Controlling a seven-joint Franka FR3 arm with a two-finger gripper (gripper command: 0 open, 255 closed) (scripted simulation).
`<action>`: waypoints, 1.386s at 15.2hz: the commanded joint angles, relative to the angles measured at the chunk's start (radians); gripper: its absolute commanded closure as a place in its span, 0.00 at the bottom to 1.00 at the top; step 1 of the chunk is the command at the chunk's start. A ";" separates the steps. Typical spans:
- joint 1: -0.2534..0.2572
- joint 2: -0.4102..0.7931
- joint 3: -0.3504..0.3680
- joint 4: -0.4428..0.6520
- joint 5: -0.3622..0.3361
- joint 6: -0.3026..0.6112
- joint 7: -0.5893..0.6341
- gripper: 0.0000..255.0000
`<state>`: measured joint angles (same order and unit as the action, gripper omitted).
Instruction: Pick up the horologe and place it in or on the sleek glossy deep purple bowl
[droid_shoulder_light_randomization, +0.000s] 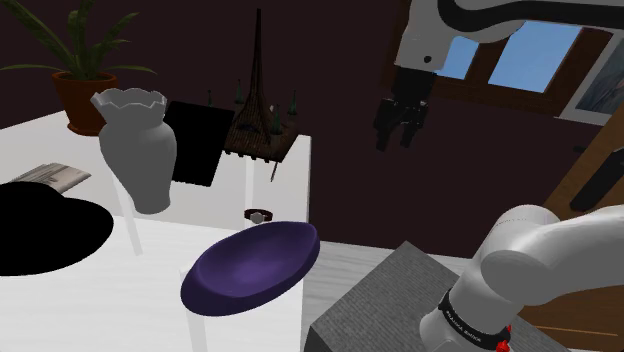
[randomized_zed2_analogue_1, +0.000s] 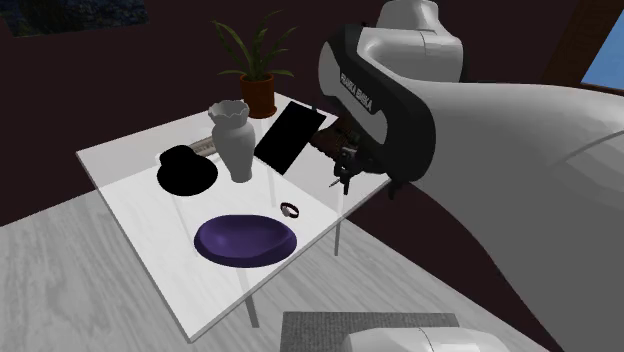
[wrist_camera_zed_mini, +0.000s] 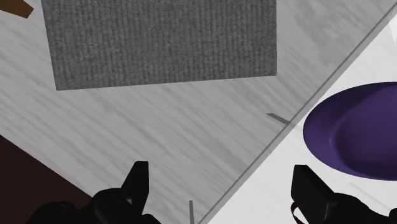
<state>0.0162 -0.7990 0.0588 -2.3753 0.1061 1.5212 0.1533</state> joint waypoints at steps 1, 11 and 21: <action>0.000 0.000 0.000 0.000 0.000 0.000 0.000 0.00; 0.008 0.232 0.129 -0.046 0.149 0.316 0.201 0.00; 0.009 0.571 0.236 0.051 0.221 0.614 0.382 0.00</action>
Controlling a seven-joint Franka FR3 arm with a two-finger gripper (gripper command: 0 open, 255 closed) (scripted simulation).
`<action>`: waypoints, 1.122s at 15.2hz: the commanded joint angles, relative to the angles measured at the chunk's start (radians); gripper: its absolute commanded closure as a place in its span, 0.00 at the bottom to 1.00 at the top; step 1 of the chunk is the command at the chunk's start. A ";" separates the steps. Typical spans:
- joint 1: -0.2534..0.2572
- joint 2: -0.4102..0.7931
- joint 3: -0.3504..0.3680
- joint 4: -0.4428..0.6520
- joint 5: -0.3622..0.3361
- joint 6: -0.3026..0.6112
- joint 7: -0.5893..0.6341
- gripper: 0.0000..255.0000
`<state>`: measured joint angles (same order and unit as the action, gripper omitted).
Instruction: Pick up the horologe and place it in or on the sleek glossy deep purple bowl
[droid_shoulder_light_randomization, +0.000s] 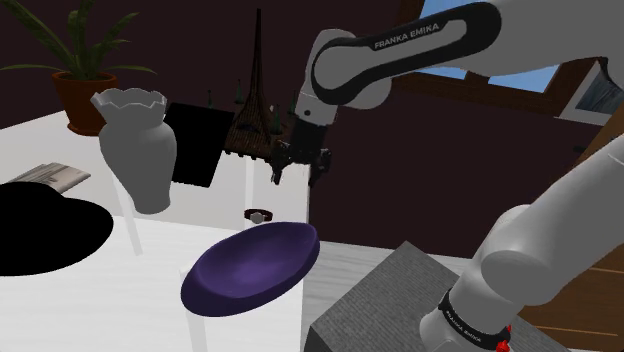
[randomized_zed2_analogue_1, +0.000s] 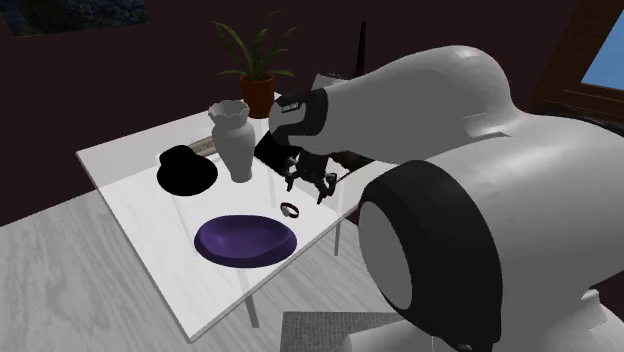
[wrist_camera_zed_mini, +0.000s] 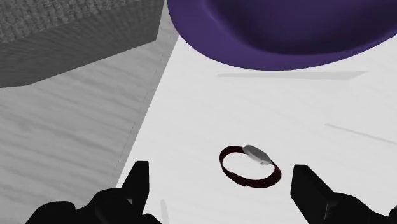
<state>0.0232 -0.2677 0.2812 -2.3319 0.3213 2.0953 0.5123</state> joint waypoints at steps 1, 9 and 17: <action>0.003 0.077 0.022 0.025 0.007 0.067 0.041 0.00; 0.019 0.362 0.056 0.192 -0.020 0.231 0.185 0.00; 0.038 0.434 0.063 0.172 -0.030 0.326 0.193 0.00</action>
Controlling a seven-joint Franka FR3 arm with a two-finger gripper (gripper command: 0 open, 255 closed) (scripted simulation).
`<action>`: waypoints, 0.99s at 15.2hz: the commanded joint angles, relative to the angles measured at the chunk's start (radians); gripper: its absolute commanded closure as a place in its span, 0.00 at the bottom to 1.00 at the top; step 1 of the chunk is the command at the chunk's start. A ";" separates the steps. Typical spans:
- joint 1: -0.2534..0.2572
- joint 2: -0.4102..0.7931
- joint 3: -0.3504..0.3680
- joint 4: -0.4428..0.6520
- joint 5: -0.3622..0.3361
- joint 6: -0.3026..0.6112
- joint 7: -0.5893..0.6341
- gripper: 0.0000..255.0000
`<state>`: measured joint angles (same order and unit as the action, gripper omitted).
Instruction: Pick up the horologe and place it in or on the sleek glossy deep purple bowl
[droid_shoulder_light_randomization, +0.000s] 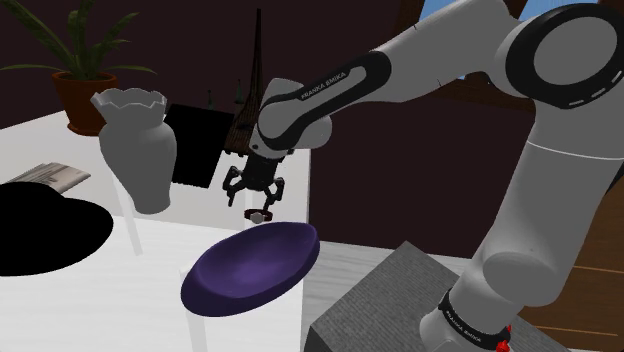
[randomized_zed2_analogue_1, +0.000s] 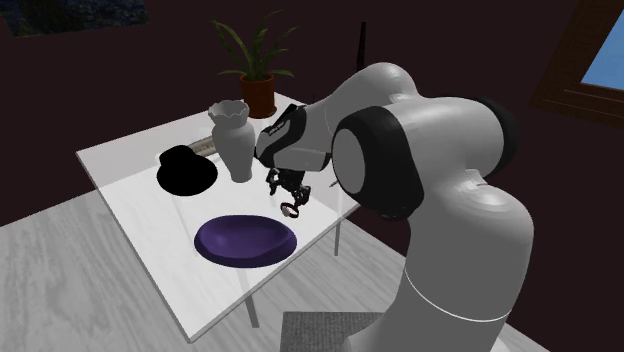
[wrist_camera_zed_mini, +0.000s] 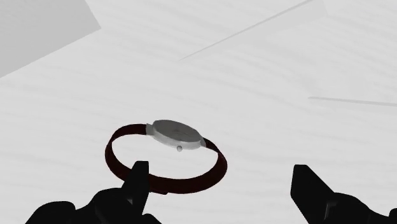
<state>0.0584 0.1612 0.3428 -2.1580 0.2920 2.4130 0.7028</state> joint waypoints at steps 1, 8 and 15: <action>0.003 0.006 0.001 -0.001 -0.001 0.008 0.003 0.00; 0.003 0.006 0.001 -0.001 -0.001 0.008 0.003 1.00; 0.003 0.006 0.001 -0.002 -0.001 0.008 0.003 1.00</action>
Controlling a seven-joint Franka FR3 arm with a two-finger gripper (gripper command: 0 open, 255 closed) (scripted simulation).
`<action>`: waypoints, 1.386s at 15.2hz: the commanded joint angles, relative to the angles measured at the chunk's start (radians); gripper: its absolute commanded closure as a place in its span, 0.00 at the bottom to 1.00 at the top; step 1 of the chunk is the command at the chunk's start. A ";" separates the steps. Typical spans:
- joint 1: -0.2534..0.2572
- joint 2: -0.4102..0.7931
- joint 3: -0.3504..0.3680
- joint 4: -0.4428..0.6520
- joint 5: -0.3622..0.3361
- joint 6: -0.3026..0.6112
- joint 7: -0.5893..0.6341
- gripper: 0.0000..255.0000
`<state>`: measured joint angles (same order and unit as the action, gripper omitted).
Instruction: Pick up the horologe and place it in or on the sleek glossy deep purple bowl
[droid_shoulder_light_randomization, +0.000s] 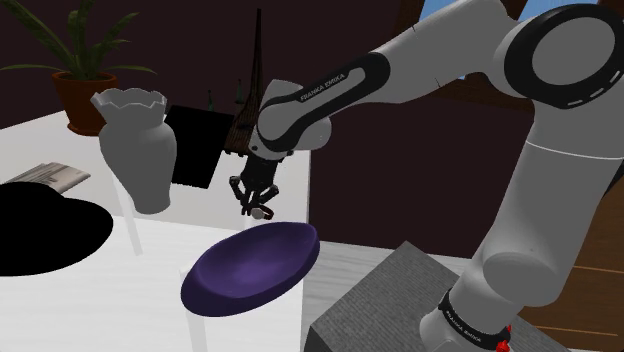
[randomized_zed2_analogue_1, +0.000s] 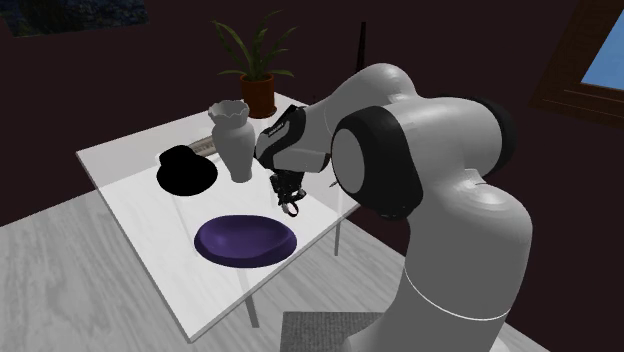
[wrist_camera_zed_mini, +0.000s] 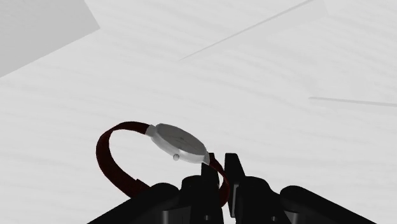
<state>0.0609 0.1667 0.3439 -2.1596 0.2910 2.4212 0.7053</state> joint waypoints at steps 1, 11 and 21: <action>0.000 0.000 0.000 0.000 0.000 0.000 0.000 1.00; -0.007 -0.071 -0.001 0.044 0.001 -0.113 0.019 1.00; -0.014 -0.132 -0.005 0.114 -0.001 -0.239 0.043 1.00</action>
<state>0.0476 0.0432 0.3387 -2.0497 0.2889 2.1940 0.7457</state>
